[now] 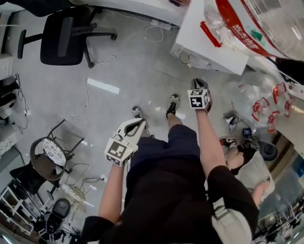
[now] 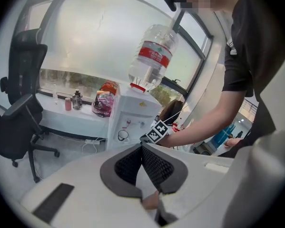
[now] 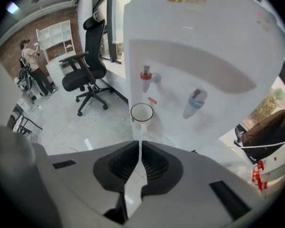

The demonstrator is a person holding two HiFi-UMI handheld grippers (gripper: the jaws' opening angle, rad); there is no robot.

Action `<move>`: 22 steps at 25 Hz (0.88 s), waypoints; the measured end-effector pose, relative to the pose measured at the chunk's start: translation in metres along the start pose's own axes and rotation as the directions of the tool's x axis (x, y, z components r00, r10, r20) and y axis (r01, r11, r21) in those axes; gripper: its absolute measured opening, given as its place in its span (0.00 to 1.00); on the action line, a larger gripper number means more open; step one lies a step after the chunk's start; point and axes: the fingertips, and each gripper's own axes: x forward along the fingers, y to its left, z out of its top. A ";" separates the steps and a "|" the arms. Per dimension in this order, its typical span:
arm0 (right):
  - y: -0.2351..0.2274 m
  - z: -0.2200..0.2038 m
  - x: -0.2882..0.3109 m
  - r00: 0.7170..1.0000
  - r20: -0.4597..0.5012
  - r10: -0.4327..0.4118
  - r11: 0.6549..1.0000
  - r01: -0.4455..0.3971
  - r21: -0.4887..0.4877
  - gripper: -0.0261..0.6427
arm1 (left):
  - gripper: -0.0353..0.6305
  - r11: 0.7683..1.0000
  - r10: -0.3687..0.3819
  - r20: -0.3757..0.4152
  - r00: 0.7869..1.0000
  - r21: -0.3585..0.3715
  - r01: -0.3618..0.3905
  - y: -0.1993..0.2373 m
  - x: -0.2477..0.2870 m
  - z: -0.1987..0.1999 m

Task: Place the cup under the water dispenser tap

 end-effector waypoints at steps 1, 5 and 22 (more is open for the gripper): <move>-0.001 0.004 -0.010 1.000 0.013 0.004 1.000 -0.004 0.011 0.06 | 0.05 1.000 -0.010 0.000 1.000 0.008 0.010 -0.003 -0.002 0.002; -0.003 0.019 -0.046 0.998 0.061 0.018 1.000 -0.016 -0.027 0.03 | 0.05 0.999 -0.037 0.004 0.999 0.005 0.037 -0.013 -0.011 0.009; 0.030 0.056 -0.185 0.962 0.239 0.130 0.986 -0.151 0.068 0.03 | 0.05 0.985 -0.069 0.093 0.993 0.162 0.053 -0.017 -0.032 0.057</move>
